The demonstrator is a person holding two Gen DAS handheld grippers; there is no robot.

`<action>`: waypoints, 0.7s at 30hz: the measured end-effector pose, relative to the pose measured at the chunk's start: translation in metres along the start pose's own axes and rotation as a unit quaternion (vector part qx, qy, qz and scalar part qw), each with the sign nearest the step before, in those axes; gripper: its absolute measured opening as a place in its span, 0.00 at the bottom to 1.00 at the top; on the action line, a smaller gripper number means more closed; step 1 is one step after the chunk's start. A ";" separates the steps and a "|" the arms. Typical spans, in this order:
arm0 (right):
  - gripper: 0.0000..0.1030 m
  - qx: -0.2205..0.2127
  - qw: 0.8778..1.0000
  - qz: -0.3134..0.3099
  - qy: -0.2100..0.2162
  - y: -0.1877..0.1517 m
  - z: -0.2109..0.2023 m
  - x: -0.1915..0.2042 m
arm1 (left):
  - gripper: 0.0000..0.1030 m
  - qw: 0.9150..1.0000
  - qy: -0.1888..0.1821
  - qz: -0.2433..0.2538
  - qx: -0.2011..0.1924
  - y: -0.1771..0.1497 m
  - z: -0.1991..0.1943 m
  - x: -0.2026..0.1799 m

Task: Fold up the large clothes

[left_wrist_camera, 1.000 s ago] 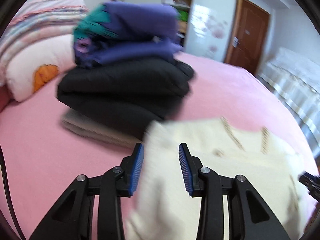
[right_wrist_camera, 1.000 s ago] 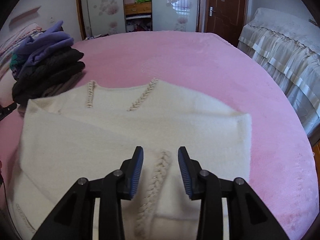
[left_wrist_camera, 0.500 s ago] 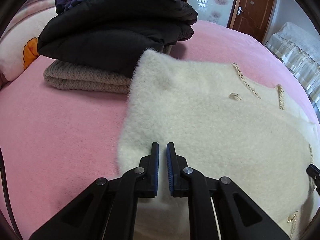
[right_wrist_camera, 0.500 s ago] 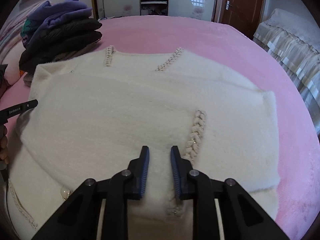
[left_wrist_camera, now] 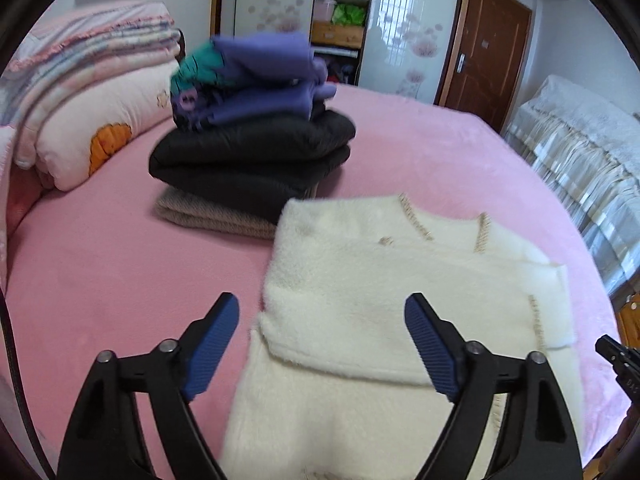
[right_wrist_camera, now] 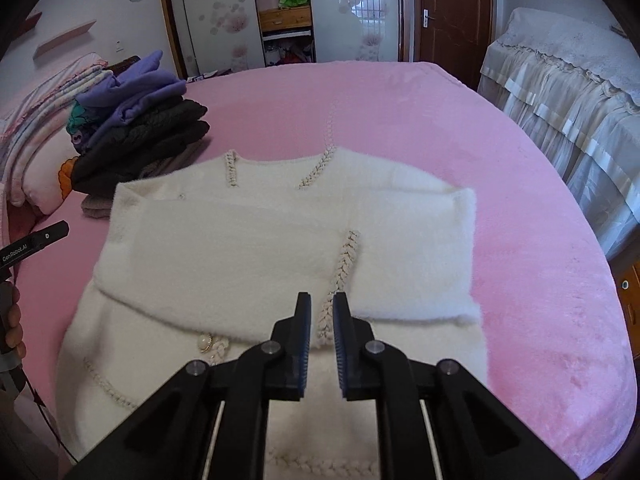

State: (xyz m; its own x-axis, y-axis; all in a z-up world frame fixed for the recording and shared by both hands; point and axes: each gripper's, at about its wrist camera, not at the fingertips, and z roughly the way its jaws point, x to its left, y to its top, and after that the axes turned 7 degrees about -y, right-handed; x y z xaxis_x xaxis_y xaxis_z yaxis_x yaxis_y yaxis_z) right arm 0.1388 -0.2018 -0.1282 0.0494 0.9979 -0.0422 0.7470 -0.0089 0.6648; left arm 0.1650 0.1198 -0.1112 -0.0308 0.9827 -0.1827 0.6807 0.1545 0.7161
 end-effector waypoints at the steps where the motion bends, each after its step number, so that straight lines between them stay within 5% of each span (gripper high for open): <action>1: 0.10 -0.006 1.000 -0.004 -0.010 -0.001 -0.010 0.000 | 0.87 1.000 0.000 0.001 -0.007 0.001 -0.015 -0.004; 6: 0.11 -0.047 0.997 -0.014 -0.055 -0.007 -0.071 -0.006 | 0.96 0.999 -0.003 0.010 -0.041 -0.003 -0.083 -0.022; 10: 0.27 -0.077 0.995 -0.002 -0.065 -0.010 -0.116 -0.015 | 0.99 0.998 -0.004 0.020 -0.061 -0.011 -0.128 -0.032; 21: 0.32 -0.164 0.985 -0.002 -0.046 -0.039 -0.216 -0.013 | 0.99 0.998 -0.010 0.012 -0.063 -0.057 -0.202 -0.035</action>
State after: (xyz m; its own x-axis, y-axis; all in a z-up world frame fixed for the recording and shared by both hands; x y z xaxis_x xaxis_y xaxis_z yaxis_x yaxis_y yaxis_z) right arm -0.0342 -0.2002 0.0079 0.1186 0.9876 -0.1028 0.4941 0.0311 0.8689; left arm -0.0203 0.0975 -0.0096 0.0003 0.9843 -0.1765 0.5835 0.1431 0.7994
